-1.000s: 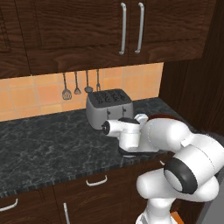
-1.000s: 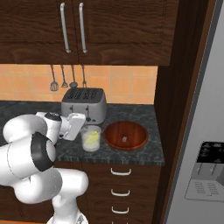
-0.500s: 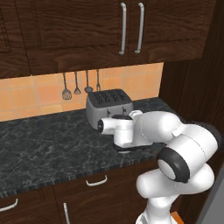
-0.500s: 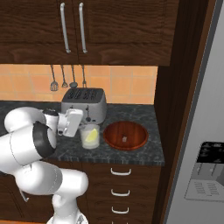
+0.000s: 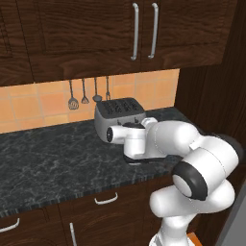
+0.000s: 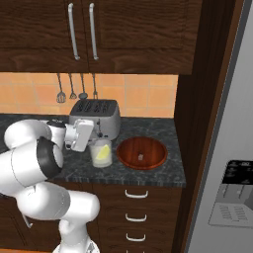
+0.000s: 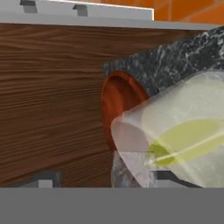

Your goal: Grab a lemon wedge from the fridge and one ice cube from the ice bowl, and put them in the glass of lemonade.

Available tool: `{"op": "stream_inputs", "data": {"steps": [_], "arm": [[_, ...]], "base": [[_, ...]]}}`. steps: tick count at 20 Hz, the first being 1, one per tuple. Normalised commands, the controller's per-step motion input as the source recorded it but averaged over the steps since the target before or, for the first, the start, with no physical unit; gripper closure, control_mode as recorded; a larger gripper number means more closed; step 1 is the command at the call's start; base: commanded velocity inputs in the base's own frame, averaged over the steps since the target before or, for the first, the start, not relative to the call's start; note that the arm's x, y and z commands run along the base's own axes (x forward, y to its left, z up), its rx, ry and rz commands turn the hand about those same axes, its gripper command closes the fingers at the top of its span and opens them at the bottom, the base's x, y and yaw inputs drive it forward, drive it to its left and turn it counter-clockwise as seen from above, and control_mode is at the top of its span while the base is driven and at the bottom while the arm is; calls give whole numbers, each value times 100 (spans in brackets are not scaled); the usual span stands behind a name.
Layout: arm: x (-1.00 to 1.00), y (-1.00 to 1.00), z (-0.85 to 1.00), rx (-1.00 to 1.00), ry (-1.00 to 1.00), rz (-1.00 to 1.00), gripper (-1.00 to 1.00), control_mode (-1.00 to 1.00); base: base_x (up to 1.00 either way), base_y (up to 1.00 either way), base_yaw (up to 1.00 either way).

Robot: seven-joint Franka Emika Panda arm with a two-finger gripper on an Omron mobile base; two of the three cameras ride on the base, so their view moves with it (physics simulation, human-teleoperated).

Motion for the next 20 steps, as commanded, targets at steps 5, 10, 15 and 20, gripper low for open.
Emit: {"op": "stream_inputs", "data": {"steps": [5, 10, 15, 20], "arm": [[-28, -17, 0, 0, 0, 0, -100, -100], [-18, -1, 0, 2, 0, -1, -100, -100], [-2, -11, 0, 11, 0, -4, -100, -100], [0, -9, -12, 8, 3, -1, -100, -100]], "base": [[0, 0, 0], [0, 0, 0], [0, 0, 0], [0, 0, 0]]}}
